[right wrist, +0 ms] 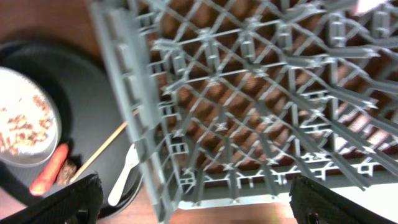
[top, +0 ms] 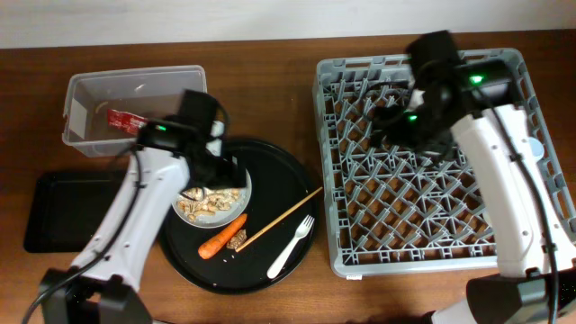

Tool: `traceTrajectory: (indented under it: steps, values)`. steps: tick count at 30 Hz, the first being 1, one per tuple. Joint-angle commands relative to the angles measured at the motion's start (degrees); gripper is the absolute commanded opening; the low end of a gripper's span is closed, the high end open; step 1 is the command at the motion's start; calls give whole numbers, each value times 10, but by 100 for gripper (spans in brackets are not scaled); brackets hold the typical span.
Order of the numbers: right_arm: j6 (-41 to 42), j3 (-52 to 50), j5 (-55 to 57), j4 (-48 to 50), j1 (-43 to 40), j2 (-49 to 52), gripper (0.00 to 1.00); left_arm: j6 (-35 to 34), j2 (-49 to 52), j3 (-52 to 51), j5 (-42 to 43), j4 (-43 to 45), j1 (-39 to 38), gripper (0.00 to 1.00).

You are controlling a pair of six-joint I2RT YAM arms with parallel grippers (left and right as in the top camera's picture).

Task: Sort waste into correct bins and load items into the dishwasher rack
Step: 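Grasp the white plate's rim with the left gripper and lift it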

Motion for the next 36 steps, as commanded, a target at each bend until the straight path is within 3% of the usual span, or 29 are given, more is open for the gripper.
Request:
traceTrajectory:
  steps: [1,8,20,27,33,36]
  values:
    - [-37,1,15,-8,-58,1,99,3,26,-51,38,55,-44,99]
    - [-64,0,15,-28,-115,1,99,3,100,-53,17,146,-105,99]
    - [-67,-4,16,-27,-115,1,99,5,170,-53,18,165,-108,98]
    - [-67,-4,16,-28,-115,1,99,5,203,-53,-28,166,-108,79]
    - [-66,-4,15,-33,-115,1,99,5,204,-53,-81,162,-108,54]
    - [-66,-4,15,-38,-115,1,99,5,204,-53,-90,162,-108,35]
